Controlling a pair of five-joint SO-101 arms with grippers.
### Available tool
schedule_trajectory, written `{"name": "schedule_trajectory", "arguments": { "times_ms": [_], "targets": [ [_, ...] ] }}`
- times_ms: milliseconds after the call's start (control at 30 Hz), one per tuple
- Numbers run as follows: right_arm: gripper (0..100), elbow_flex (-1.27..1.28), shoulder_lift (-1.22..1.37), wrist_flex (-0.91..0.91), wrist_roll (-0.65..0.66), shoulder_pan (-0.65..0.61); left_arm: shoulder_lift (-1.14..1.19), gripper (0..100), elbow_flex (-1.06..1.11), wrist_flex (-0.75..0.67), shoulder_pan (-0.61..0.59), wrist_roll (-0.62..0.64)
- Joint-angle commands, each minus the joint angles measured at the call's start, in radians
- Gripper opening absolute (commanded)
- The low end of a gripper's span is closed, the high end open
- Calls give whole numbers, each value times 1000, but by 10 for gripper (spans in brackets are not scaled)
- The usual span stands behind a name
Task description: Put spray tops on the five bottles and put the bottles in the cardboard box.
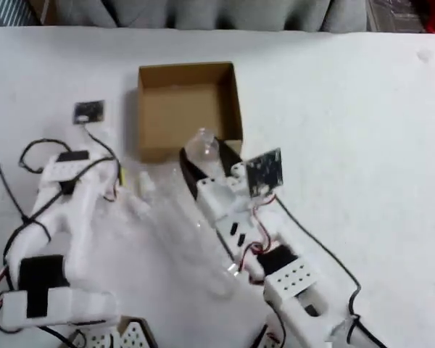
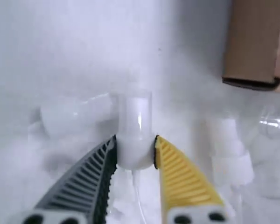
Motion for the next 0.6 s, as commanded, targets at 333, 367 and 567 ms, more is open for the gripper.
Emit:
{"name": "schedule_trajectory", "arguments": {
  "times_ms": [333,367,567],
  "targets": [
    [15,54,64,-128,-12,-79,-634,27,-51,12,-67,-5],
    [15,54,64,-125,-12,-88,-696,27,-51,12,-67,-5],
    [15,98,56,-127,87,-186,-1046,28,-41,-46,-65,-5]
  ]
}}
